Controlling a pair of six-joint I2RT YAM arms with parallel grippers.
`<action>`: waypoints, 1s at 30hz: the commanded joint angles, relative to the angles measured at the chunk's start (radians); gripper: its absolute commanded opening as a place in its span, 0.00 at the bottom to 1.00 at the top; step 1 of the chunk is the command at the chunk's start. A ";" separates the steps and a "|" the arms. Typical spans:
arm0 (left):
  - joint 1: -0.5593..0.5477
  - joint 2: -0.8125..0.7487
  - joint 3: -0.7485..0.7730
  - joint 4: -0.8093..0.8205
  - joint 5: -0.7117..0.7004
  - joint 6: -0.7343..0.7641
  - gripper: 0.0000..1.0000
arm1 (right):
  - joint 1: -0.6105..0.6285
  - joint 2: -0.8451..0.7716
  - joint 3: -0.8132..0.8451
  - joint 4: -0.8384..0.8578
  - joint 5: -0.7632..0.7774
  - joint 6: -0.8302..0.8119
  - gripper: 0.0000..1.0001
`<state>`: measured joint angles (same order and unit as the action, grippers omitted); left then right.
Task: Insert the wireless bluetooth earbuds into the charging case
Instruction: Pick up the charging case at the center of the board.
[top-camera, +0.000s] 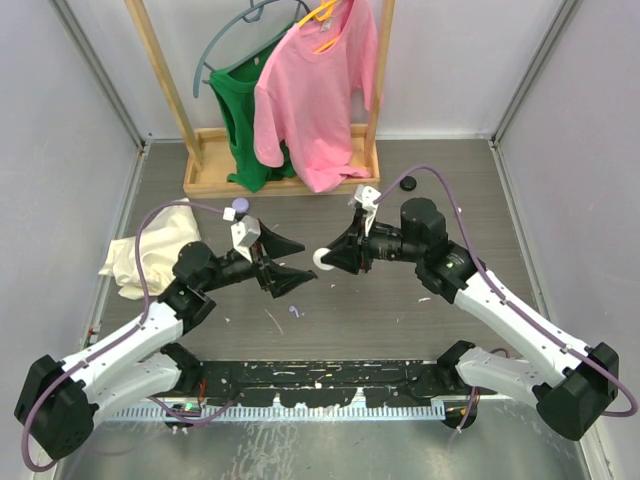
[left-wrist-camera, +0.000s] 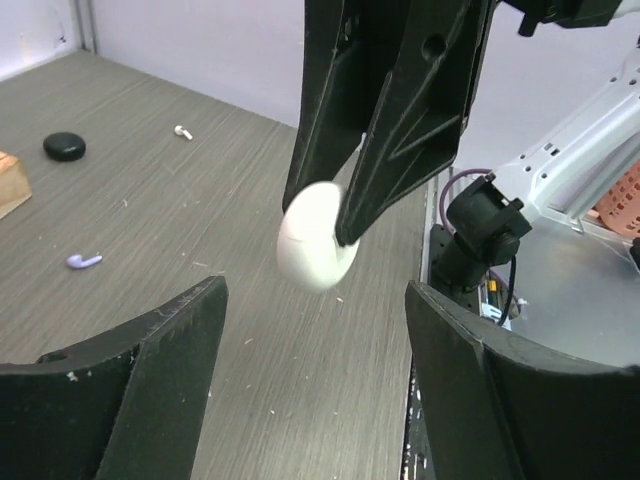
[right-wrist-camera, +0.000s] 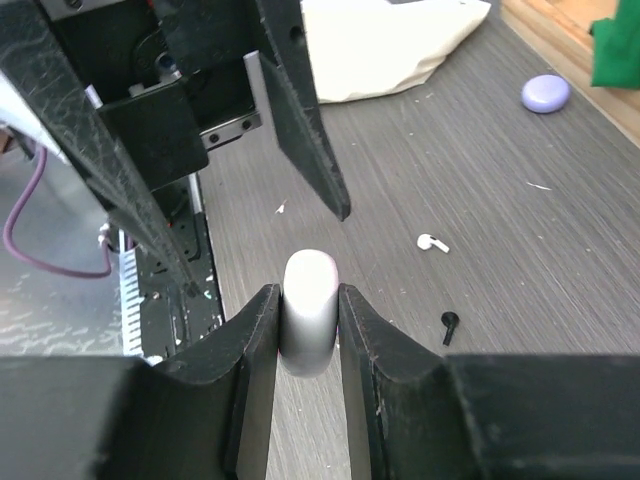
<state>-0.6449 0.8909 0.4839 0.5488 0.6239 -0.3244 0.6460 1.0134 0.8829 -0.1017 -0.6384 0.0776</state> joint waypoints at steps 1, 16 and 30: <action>0.026 0.035 0.010 0.175 0.110 -0.028 0.72 | -0.003 0.014 0.050 0.099 -0.132 -0.065 0.02; 0.044 0.125 -0.001 0.304 0.197 -0.115 0.45 | -0.003 0.052 0.054 0.159 -0.231 -0.079 0.03; 0.042 0.138 -0.006 0.353 0.239 -0.177 0.37 | -0.002 0.066 0.050 0.207 -0.291 -0.068 0.04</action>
<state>-0.6064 1.0264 0.4690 0.8173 0.8349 -0.4805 0.6460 1.0706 0.8932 0.0364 -0.8852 0.0063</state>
